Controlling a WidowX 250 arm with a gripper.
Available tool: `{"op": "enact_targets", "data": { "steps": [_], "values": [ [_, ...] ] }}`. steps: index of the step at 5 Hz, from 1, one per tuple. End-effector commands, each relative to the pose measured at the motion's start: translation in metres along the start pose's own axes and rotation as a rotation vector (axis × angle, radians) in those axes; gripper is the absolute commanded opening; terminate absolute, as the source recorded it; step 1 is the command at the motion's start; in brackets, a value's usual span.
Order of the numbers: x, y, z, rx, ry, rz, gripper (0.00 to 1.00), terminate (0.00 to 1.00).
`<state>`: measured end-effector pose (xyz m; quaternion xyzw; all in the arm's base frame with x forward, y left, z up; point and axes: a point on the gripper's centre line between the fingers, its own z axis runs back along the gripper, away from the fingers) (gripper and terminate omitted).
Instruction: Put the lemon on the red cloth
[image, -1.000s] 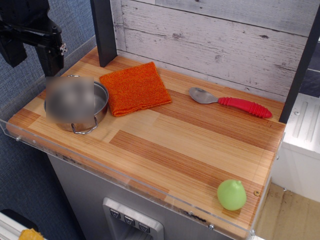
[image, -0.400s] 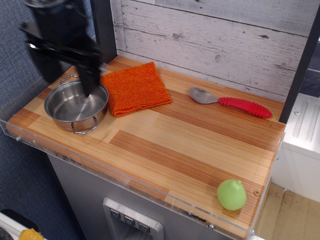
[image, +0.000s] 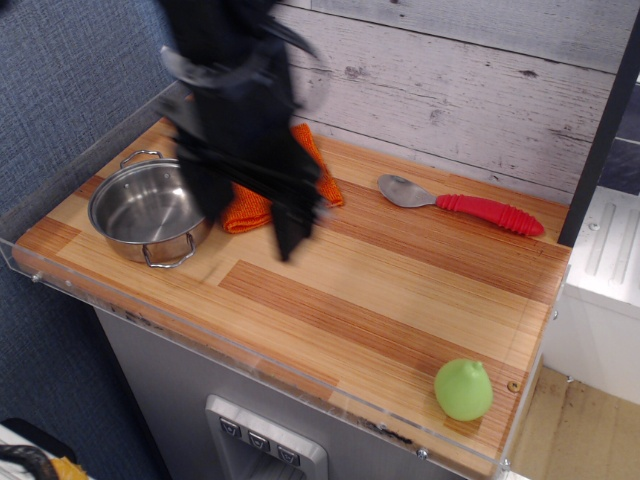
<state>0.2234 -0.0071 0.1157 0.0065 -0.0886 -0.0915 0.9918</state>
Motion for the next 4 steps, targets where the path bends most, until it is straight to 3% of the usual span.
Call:
{"op": "enact_targets", "data": {
  "steps": [1, 4],
  "values": [
    [0.011, -0.067, -0.008, -0.037, -0.028, -0.107, 1.0, 0.0],
    [0.024, -0.114, -0.047, -0.024, -0.03, -0.163, 1.0, 0.0]
  ]
}}
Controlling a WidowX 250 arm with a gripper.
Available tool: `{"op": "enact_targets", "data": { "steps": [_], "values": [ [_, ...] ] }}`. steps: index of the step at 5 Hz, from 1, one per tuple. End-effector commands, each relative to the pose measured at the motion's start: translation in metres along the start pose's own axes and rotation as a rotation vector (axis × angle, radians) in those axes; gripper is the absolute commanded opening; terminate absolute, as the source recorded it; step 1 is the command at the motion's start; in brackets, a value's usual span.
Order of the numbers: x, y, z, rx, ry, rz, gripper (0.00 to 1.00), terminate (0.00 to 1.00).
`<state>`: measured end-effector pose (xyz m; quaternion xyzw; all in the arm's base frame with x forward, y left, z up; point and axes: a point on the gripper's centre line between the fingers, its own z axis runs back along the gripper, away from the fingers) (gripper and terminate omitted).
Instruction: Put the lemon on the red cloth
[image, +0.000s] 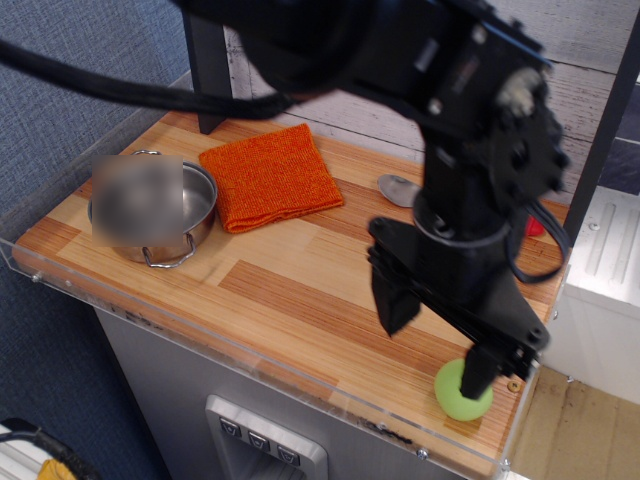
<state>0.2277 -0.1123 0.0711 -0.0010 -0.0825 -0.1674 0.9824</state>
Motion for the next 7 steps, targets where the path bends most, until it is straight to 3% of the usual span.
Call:
{"op": "enact_targets", "data": {
  "steps": [1, 3, 7],
  "values": [
    [0.014, -0.01, -0.015, 0.012, -0.024, -0.015, 1.0, 0.0],
    [0.018, -0.01, -0.028, -0.008, 0.0, -0.009, 1.0, 0.0],
    [0.014, -0.001, -0.043, 0.027, 0.052, 0.028, 1.0, 0.0]
  ]
}}
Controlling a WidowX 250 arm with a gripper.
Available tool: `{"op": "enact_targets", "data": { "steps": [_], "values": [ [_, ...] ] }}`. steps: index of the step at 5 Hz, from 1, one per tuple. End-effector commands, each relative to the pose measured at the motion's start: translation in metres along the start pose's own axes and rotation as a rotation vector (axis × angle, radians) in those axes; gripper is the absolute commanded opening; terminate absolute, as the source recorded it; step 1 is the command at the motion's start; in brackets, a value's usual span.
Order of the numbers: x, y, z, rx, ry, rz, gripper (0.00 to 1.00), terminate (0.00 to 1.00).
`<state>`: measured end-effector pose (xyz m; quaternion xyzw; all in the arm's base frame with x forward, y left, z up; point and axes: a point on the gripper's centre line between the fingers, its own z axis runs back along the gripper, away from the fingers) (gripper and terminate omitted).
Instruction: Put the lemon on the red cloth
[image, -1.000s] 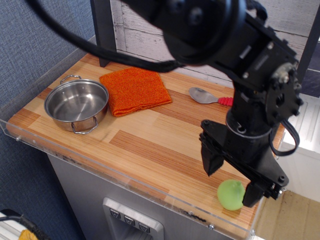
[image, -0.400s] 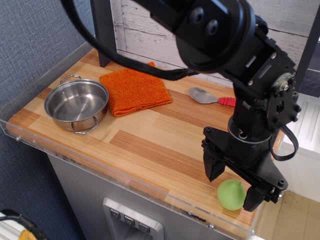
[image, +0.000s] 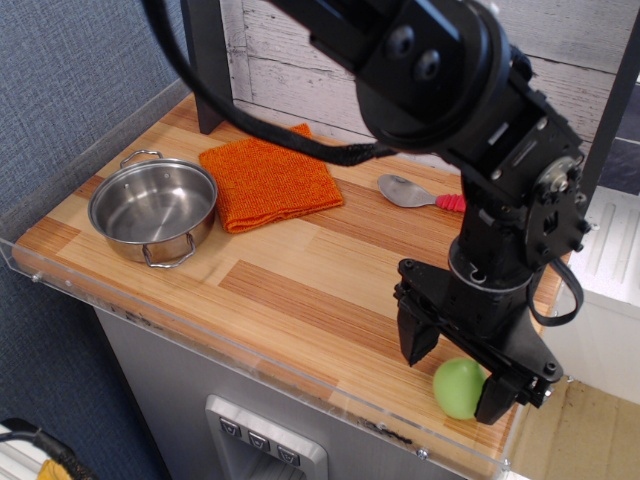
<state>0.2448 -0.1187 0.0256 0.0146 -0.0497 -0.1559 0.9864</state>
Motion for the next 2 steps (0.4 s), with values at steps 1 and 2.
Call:
{"op": "enact_targets", "data": {
  "steps": [1, 2],
  "values": [
    [0.0028, -0.0002, -0.0012, 0.006, -0.002, 0.005, 1.0, 0.0],
    [0.0026, -0.0015, -0.0068, 0.003, -0.006, 0.02, 1.0, 0.0]
  ]
}}
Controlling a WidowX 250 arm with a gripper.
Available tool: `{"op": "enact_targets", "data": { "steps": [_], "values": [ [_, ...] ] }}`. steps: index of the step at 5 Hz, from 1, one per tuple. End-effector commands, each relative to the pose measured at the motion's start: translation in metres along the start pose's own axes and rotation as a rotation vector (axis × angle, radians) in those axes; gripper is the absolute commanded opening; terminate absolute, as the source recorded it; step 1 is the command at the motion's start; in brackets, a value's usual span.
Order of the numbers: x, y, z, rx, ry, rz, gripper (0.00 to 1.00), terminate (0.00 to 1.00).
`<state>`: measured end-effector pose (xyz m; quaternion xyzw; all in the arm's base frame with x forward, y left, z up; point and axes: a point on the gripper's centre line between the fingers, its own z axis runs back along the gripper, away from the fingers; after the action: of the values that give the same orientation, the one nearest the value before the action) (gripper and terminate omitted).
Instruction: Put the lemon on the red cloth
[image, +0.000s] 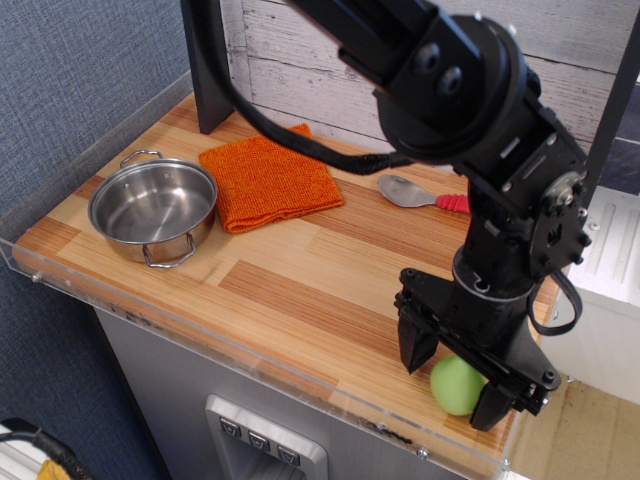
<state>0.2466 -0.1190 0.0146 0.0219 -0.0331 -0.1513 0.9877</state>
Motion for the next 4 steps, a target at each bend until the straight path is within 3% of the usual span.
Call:
{"op": "enact_targets", "data": {
  "steps": [1, 2, 4],
  "values": [
    [0.001, -0.001, 0.005, -0.008, -0.096, 0.056, 0.0, 0.0],
    [-0.002, 0.002, 0.009, -0.046, -0.105, 0.088, 0.0, 0.0],
    [-0.003, 0.008, 0.035, -0.004, -0.09, 0.083, 0.0, 0.0]
  ]
}}
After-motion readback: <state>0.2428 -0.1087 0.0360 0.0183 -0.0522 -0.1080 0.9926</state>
